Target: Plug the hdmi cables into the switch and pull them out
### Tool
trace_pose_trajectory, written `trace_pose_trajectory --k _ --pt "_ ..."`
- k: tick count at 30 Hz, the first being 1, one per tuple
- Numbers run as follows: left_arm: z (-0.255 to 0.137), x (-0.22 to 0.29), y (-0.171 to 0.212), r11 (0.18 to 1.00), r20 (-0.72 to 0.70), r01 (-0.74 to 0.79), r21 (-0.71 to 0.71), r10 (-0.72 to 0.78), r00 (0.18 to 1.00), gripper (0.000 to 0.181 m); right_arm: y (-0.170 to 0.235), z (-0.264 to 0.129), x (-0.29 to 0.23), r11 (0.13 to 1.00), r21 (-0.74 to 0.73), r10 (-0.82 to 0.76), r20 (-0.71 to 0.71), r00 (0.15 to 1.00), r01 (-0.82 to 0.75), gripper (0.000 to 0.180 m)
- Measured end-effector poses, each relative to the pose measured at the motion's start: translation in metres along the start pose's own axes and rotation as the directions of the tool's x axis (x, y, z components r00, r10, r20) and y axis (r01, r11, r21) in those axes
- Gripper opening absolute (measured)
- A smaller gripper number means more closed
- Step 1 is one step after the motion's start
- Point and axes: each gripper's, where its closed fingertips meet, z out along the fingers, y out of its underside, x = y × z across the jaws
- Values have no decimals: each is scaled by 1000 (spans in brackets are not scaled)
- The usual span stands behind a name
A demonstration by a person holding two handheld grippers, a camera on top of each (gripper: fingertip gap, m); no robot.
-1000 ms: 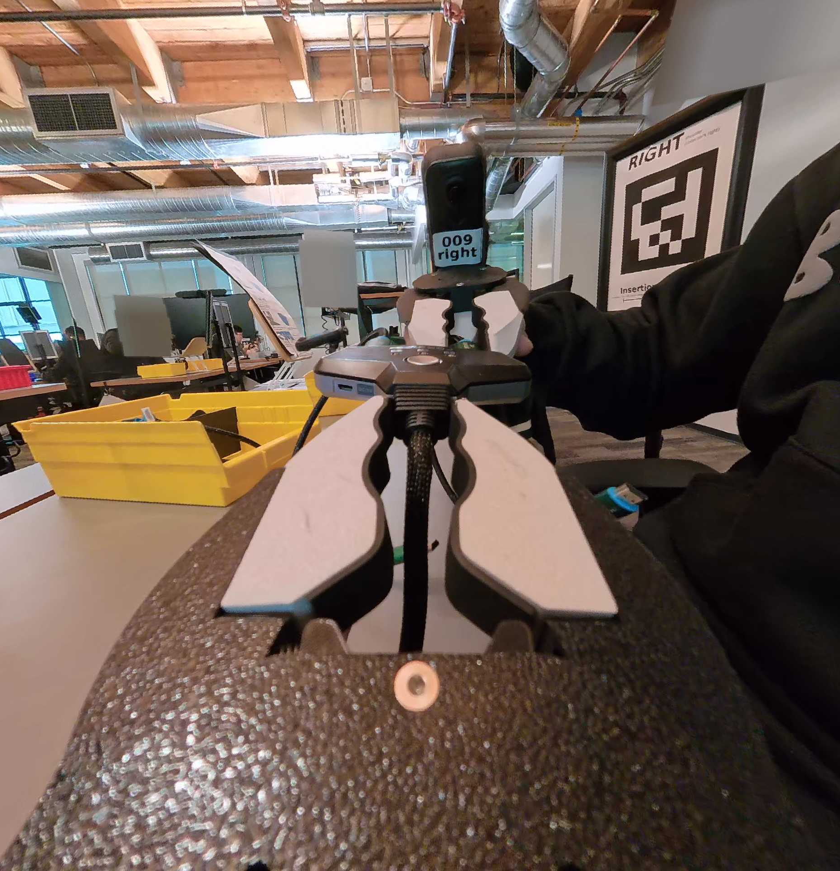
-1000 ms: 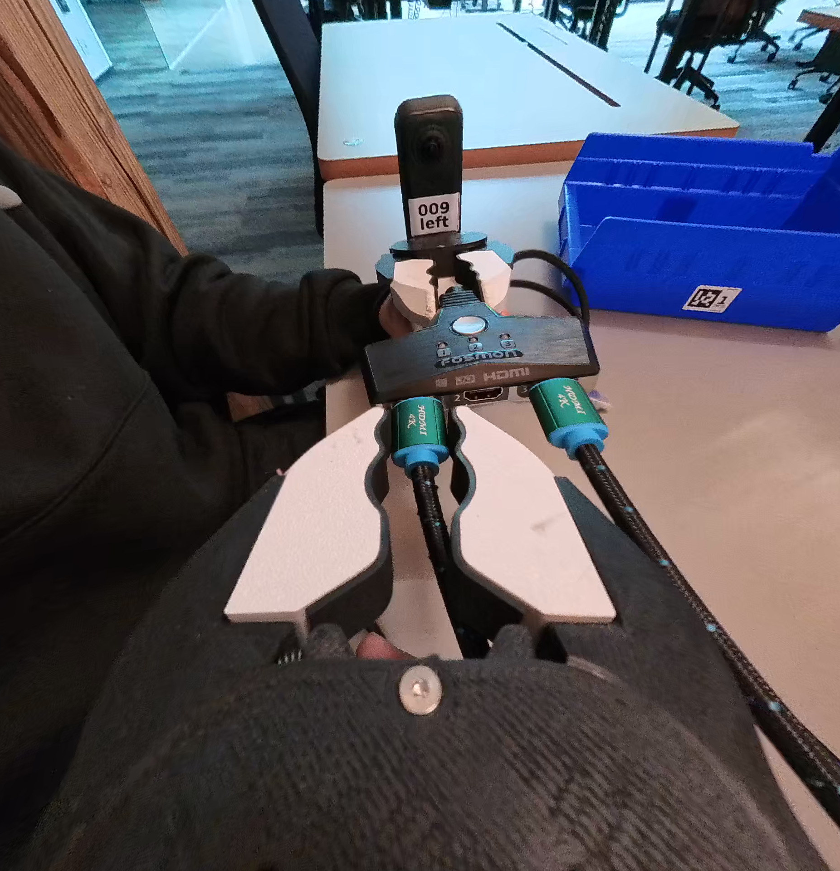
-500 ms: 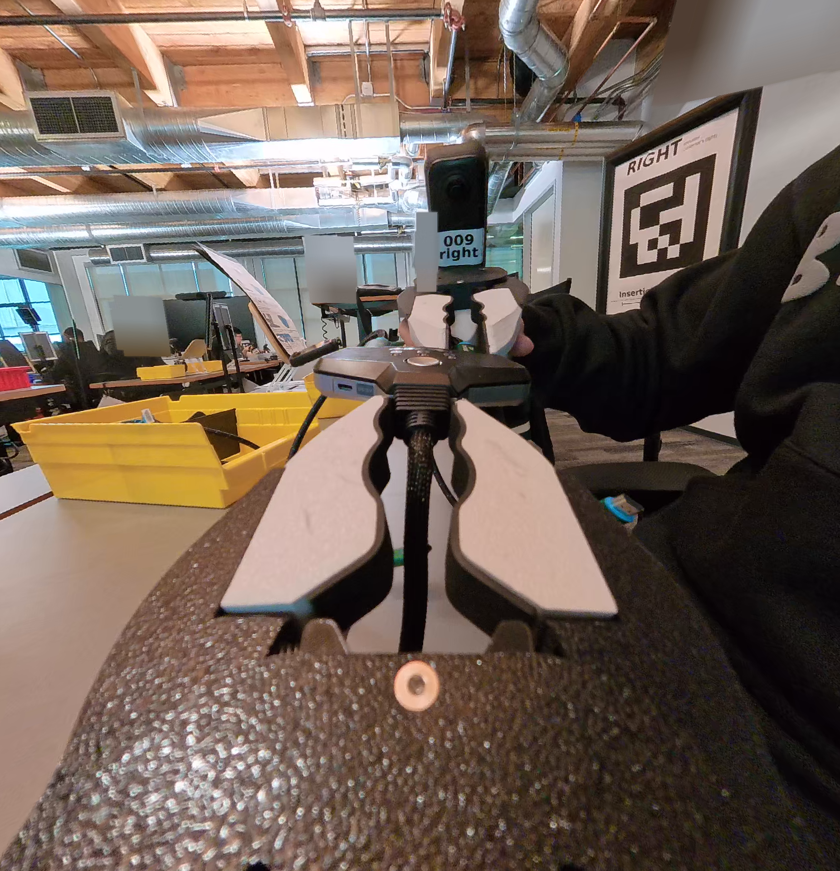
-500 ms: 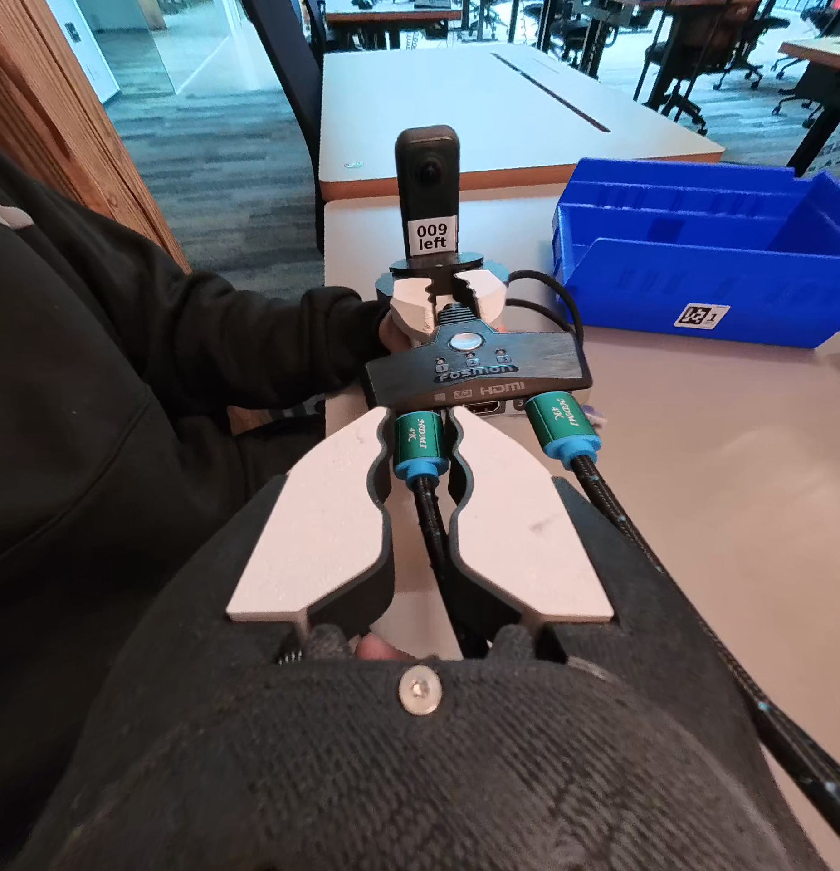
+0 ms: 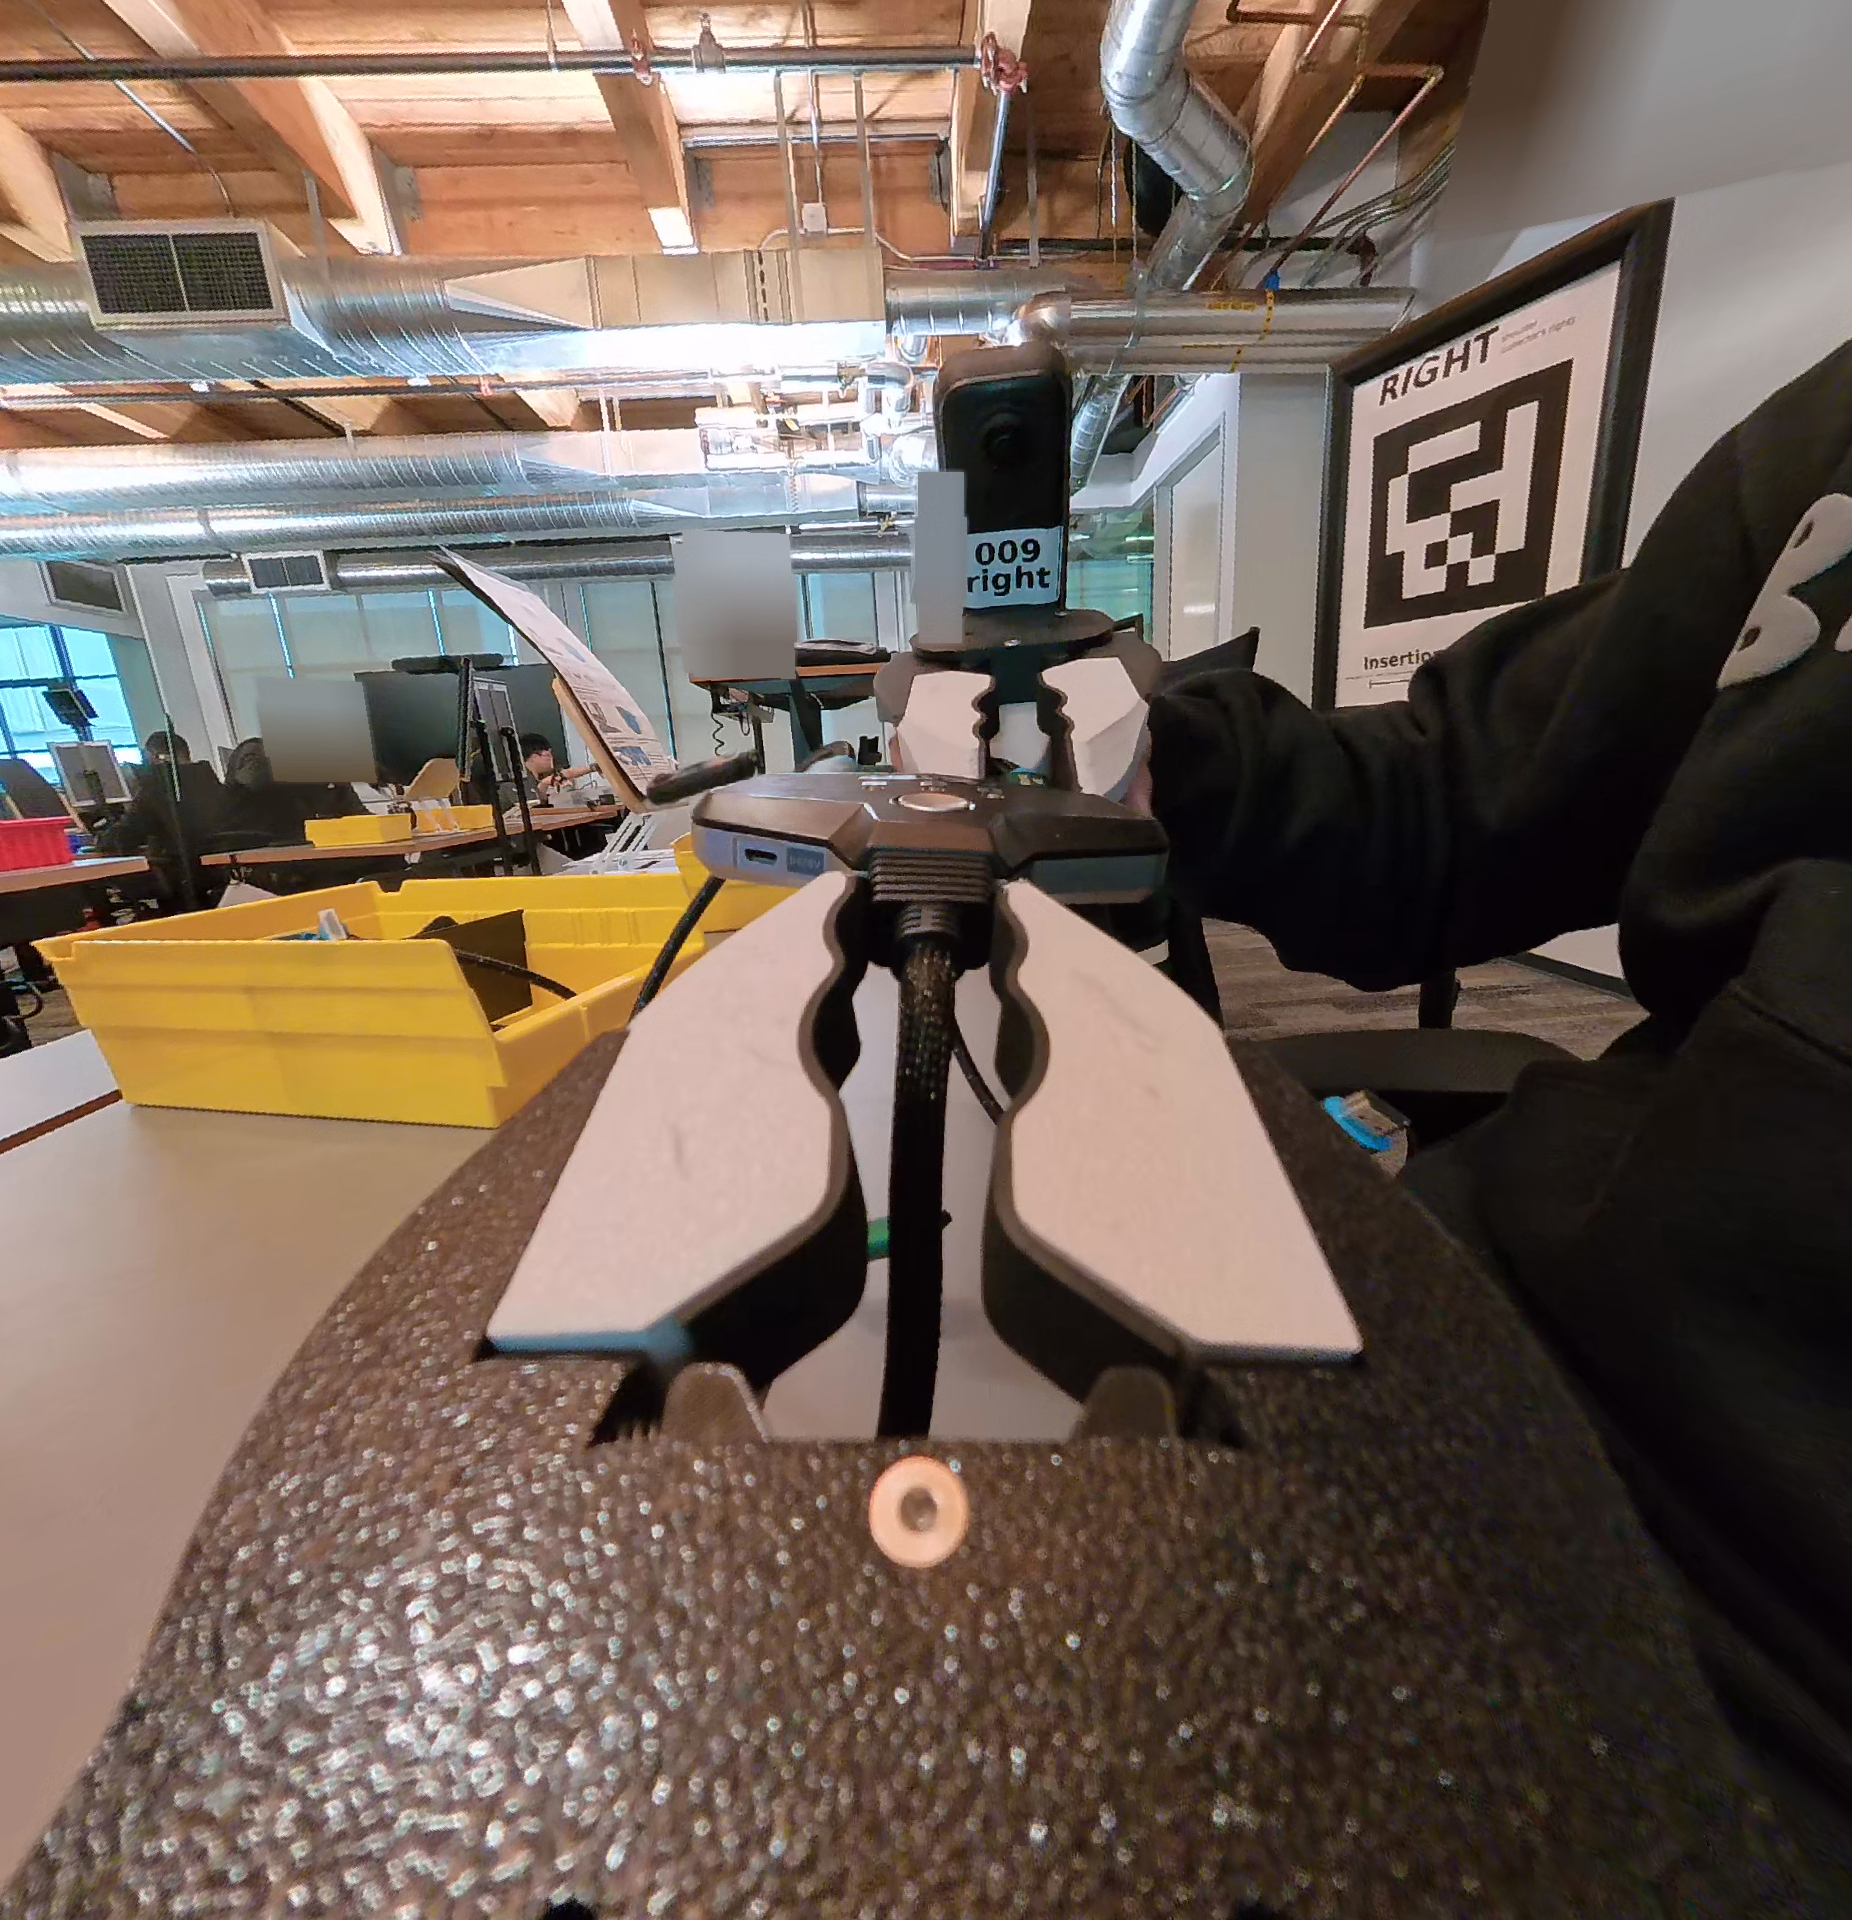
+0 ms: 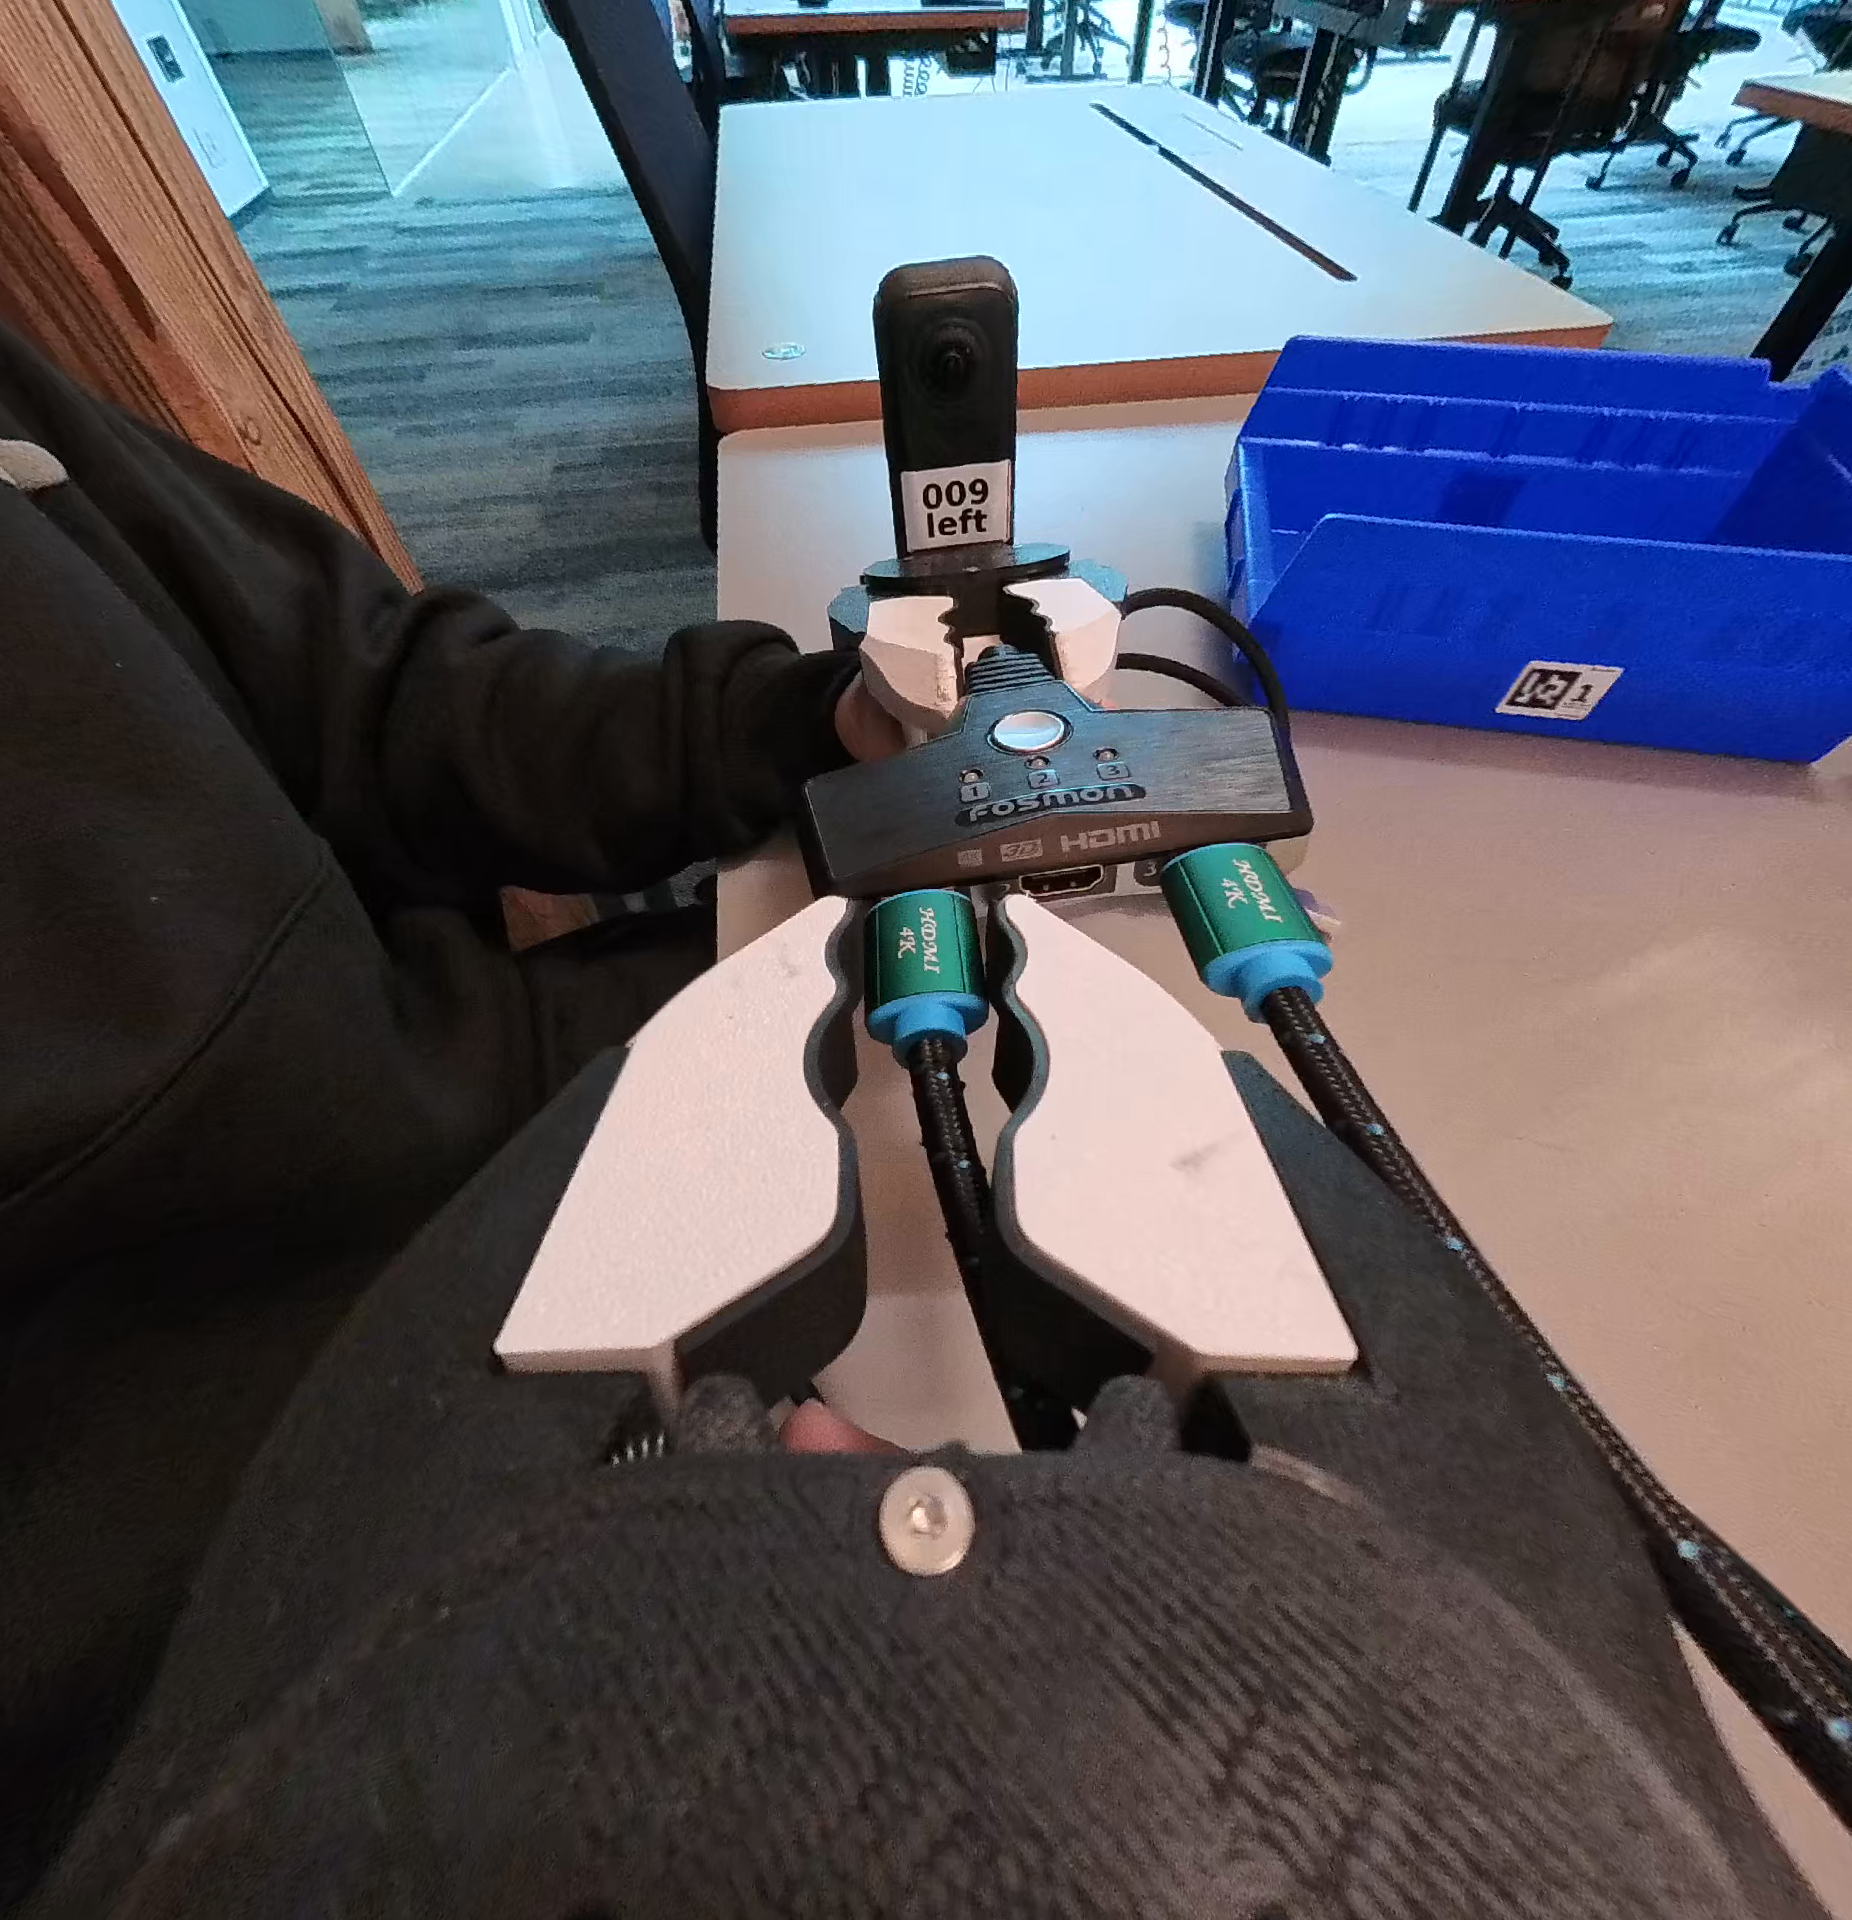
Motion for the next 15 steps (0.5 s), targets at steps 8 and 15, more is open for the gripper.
trace_pose_trajectory --k 8,15 --pt "-1 2 -1 1000 -10 3 -1 -3 1000 22 4 2 -3 998 -59 -17 -13 1000 16 22" --pt "12 9 14 995 -28 -30 -96 27 999 23 16 -16 -7 955 -276 -107 7 994 105 23"
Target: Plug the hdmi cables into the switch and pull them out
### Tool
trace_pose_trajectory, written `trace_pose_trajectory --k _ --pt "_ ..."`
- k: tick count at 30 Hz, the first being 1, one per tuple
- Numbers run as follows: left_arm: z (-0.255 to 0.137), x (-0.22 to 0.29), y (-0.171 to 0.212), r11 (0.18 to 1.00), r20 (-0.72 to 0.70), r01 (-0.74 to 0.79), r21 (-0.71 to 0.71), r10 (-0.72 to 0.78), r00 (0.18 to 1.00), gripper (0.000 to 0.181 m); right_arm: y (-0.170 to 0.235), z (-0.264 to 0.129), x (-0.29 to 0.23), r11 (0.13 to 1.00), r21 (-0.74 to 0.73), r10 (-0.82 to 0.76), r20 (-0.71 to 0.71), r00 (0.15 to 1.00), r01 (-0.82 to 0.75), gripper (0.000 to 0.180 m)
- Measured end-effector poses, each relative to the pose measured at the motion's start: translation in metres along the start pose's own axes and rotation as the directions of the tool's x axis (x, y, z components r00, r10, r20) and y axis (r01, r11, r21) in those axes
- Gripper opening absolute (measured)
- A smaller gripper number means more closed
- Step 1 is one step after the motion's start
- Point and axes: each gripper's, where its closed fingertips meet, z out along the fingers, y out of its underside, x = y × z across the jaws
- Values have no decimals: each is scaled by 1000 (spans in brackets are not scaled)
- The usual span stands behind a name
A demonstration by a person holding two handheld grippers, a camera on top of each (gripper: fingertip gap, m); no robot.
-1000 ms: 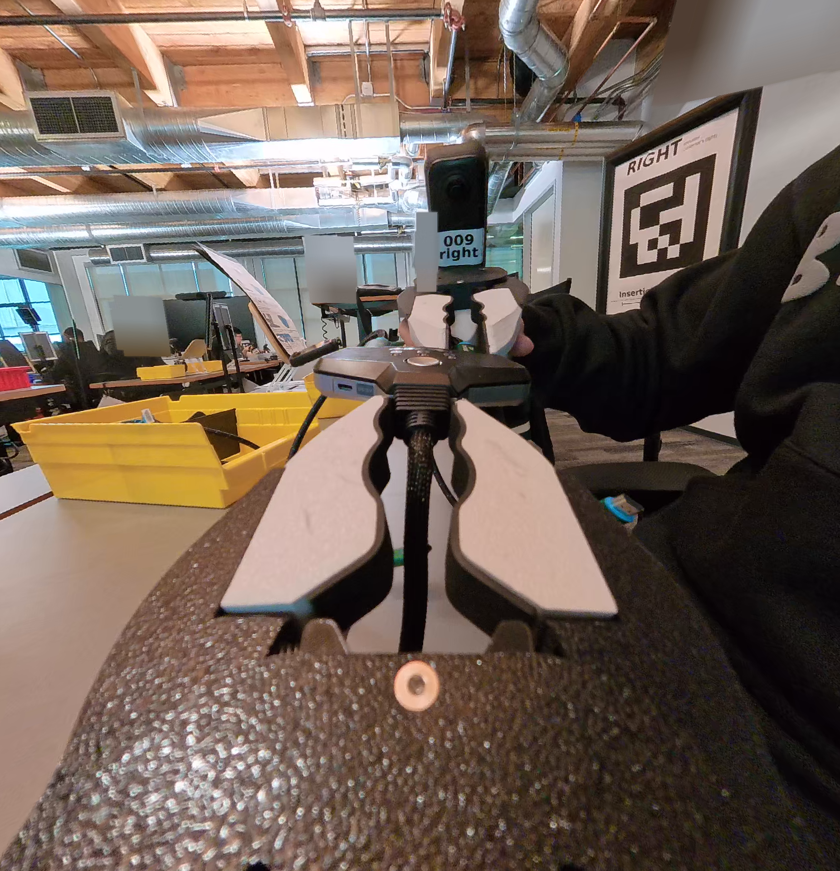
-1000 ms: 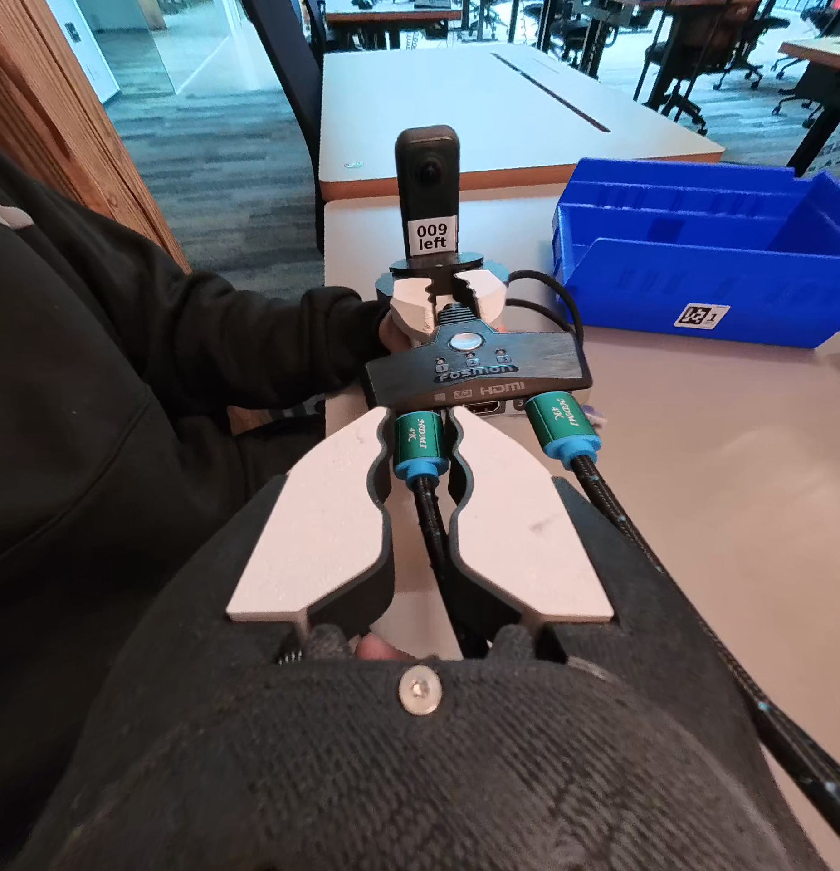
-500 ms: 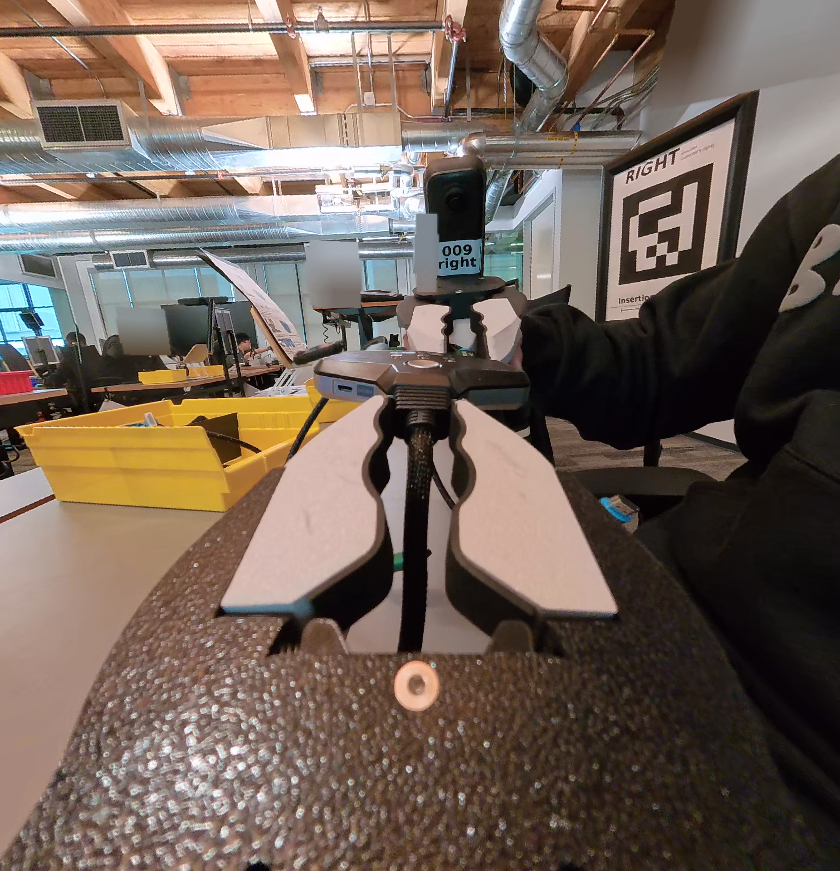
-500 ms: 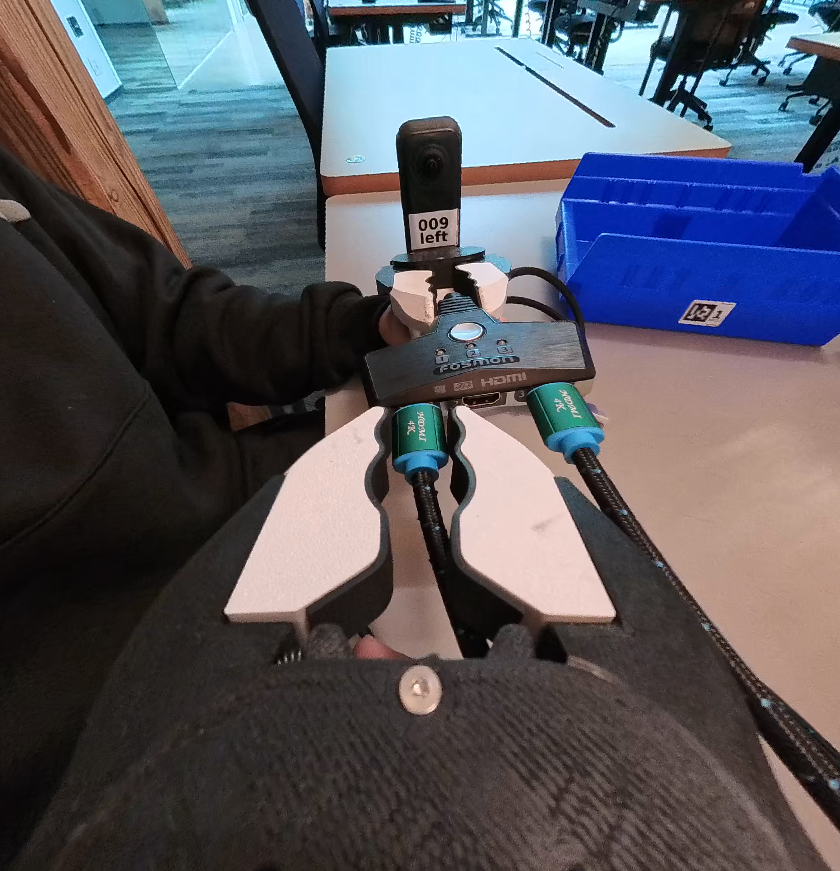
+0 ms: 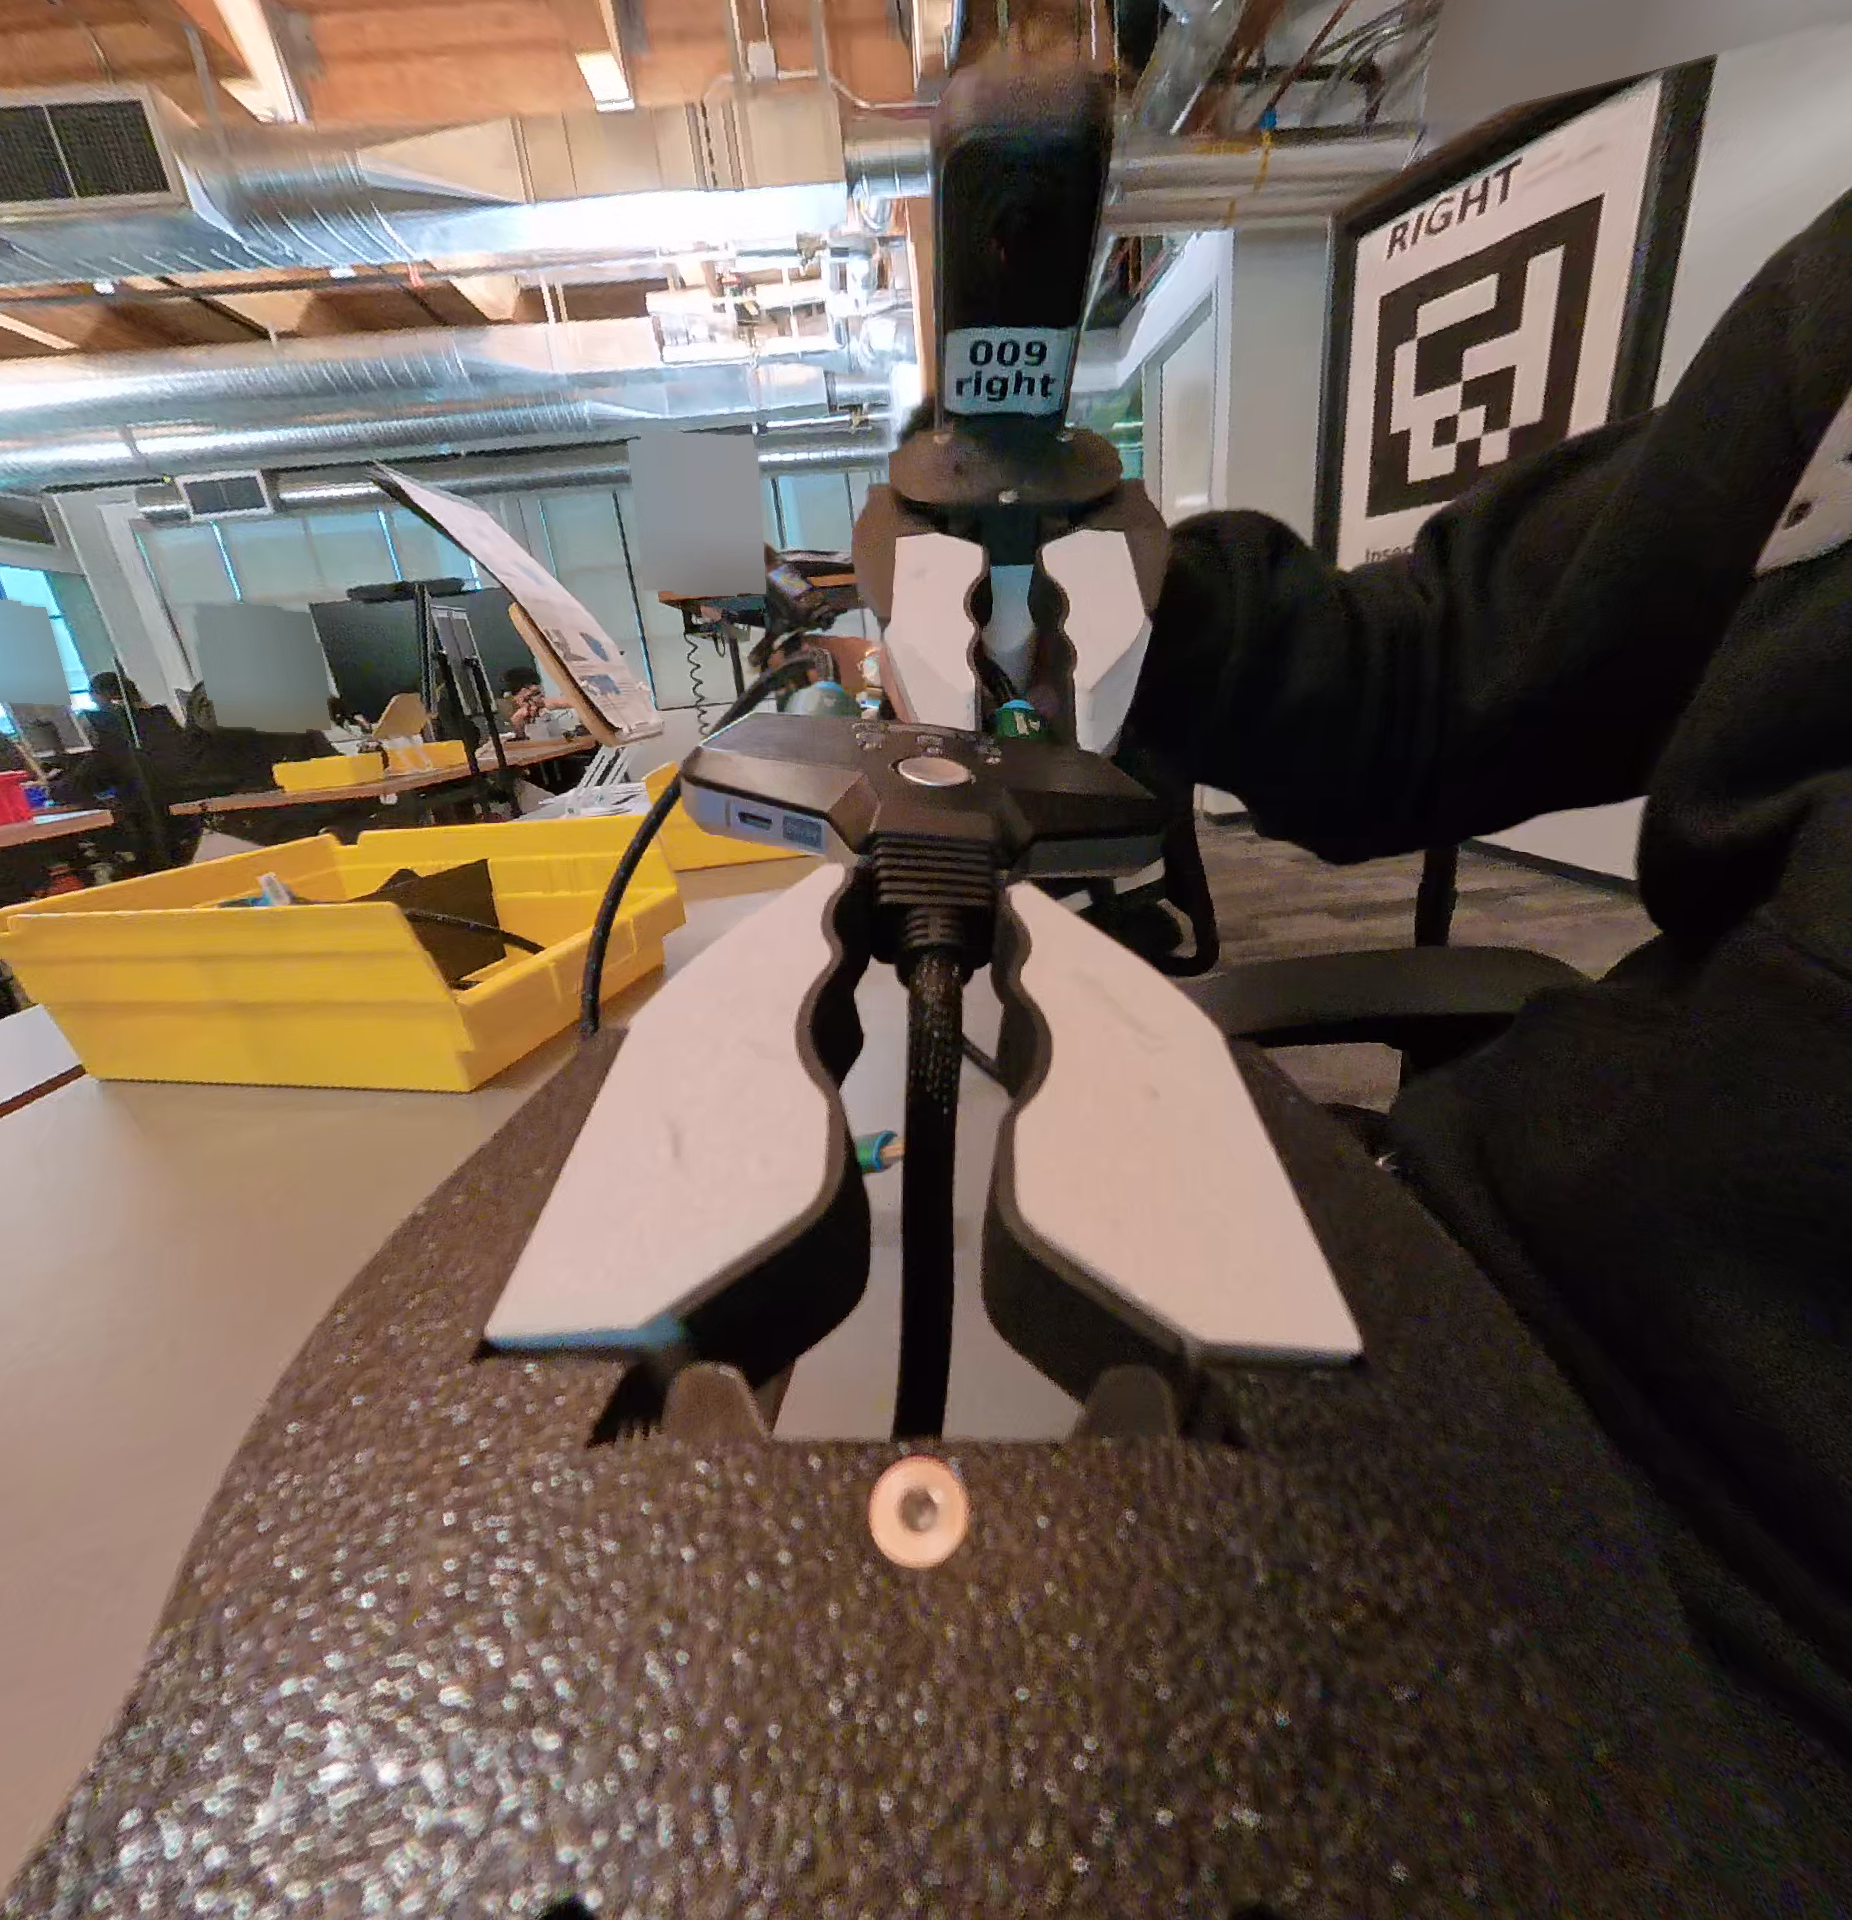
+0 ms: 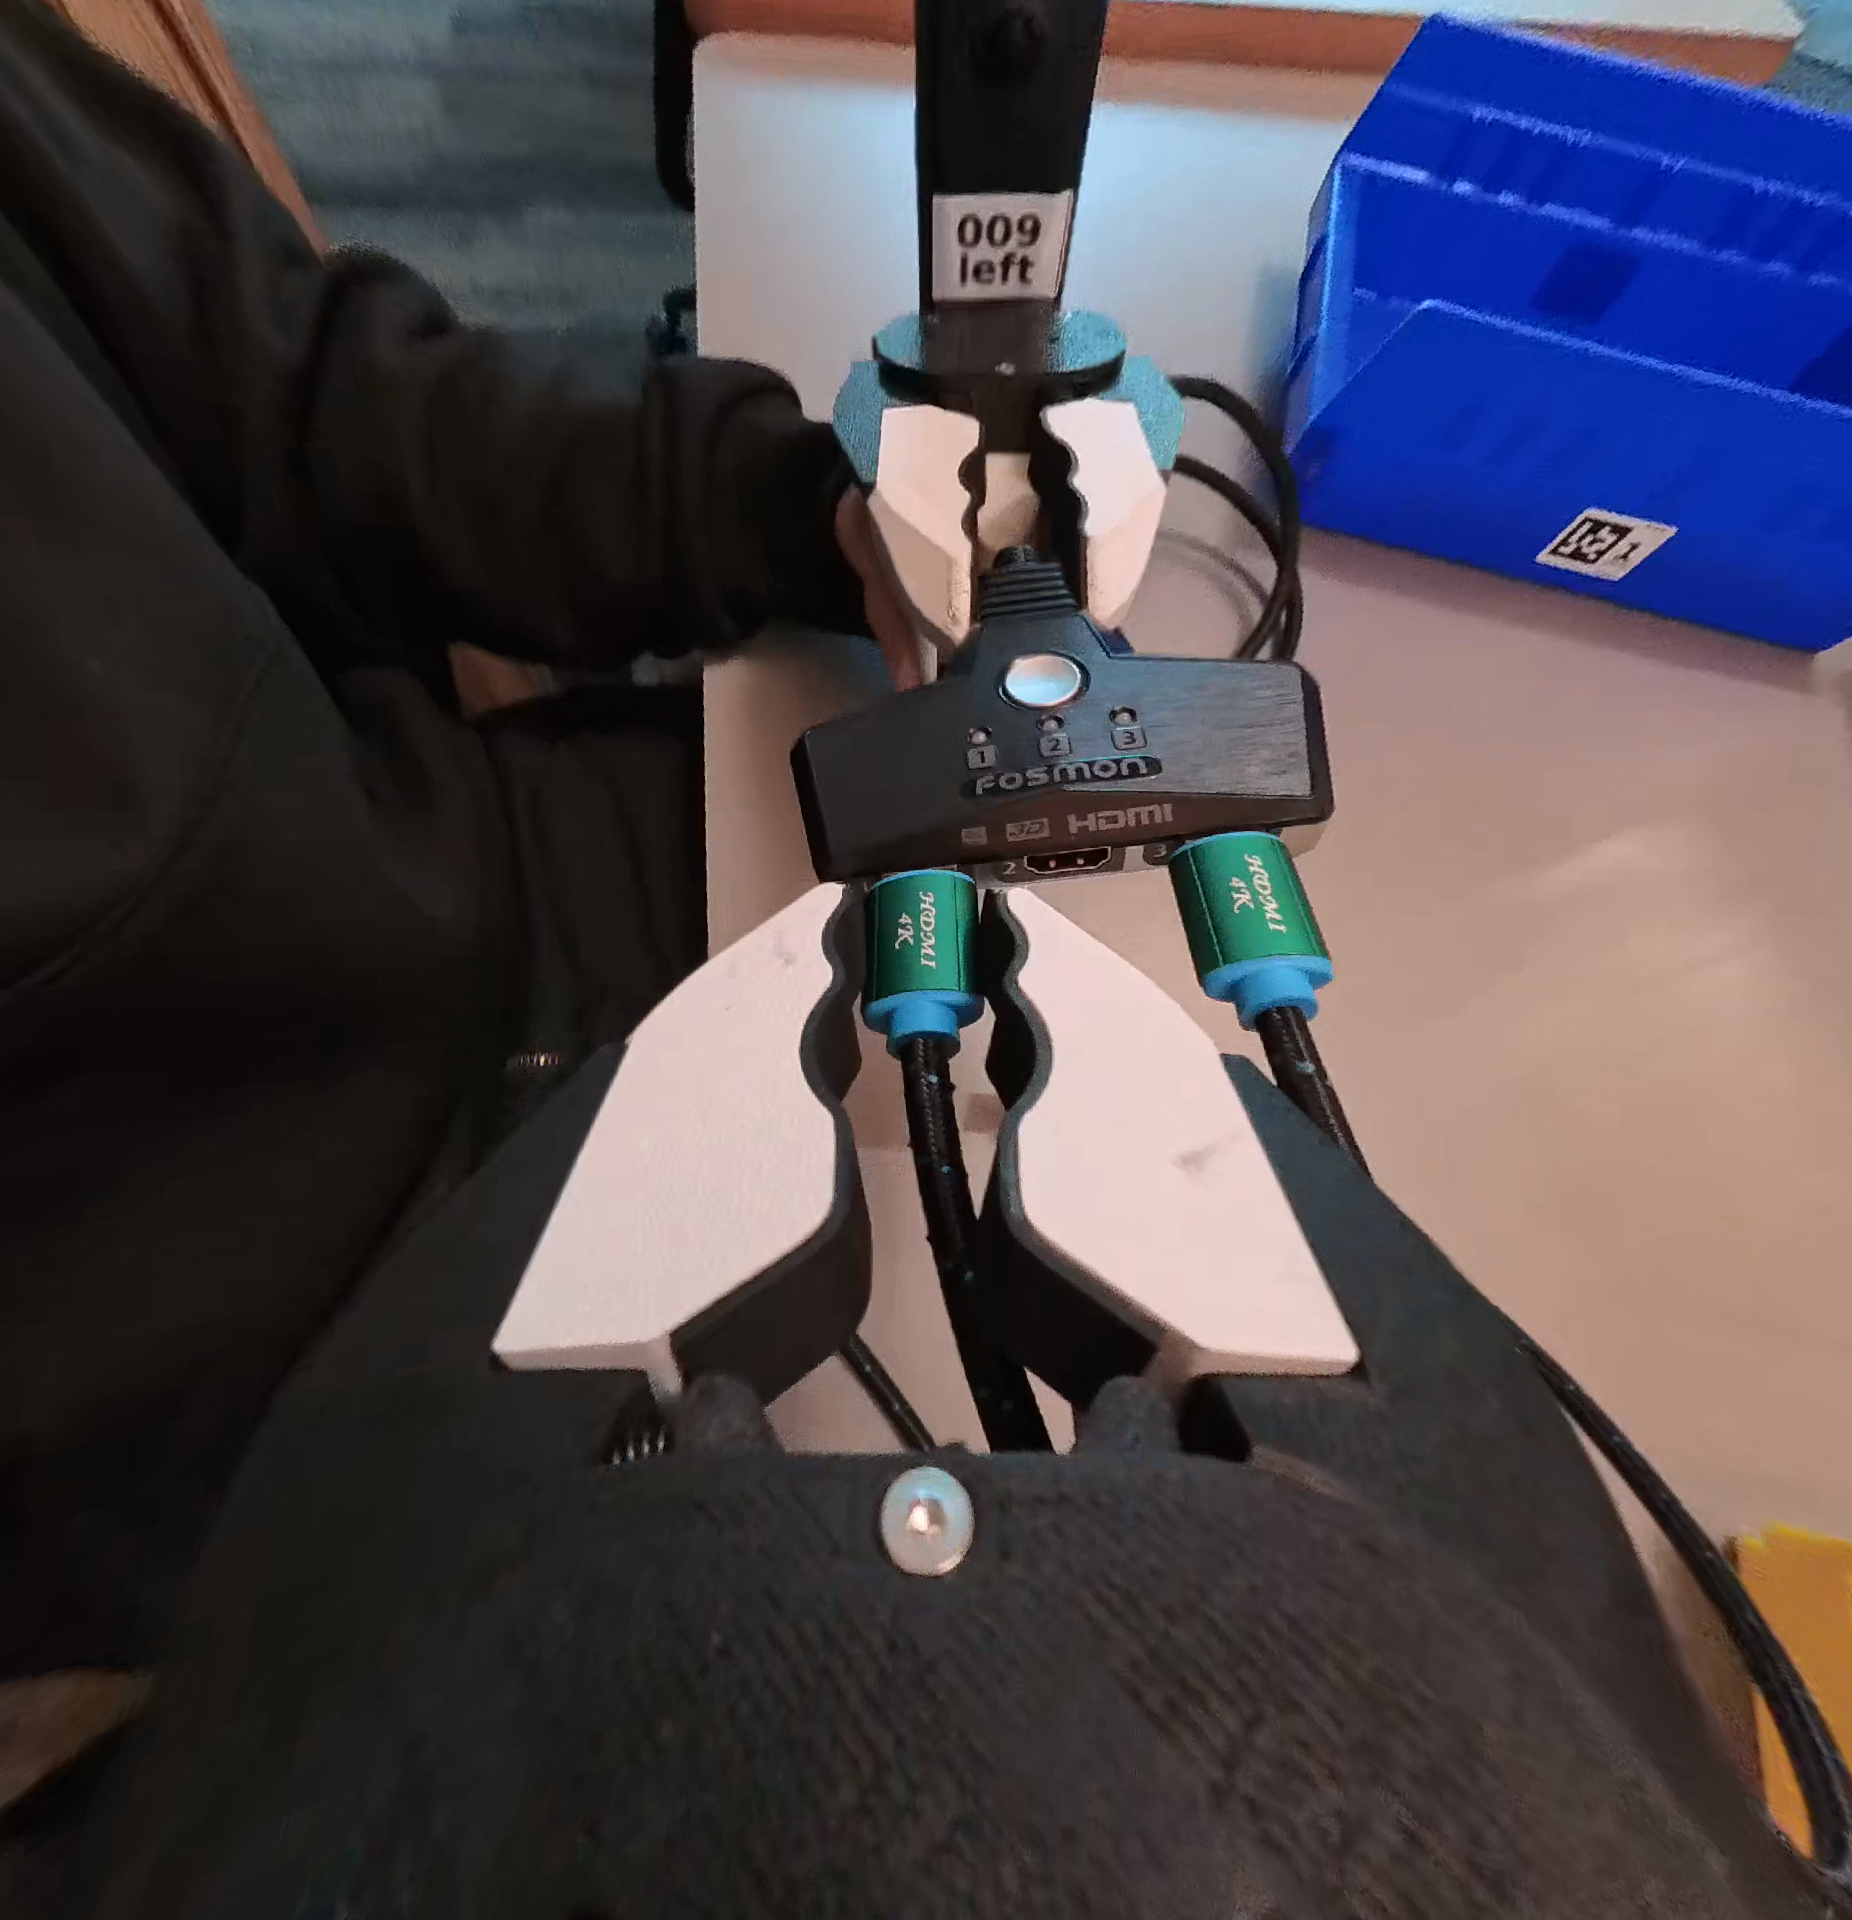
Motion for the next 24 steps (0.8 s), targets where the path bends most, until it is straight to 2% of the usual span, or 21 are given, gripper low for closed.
trace_pose_trajectory --k 4,10,13,18,24 --pt "8 1 5 999 6 -9 -36 9 1000 23 9 -6 0 999 -47 22 24 999 -21 23" --pt "13 1 7 998 21 -16 -62 17 1000 23 13 -12 1 998 -37 46 20 999 -45 23" --pt "13 0 7 998 20 -6 -58 7 1000 23 11 -11 1 999 19 42 26 999 -43 22" --pt "6 -6 5 997 26 81 -2 -80 996 22 2 -5 9 986 165 50 -61 997 -40 22" --pt "3 -7 3 993 14 114 19 -115 993 23 0 -1 8 985 165 59 -65 996 -48 22"
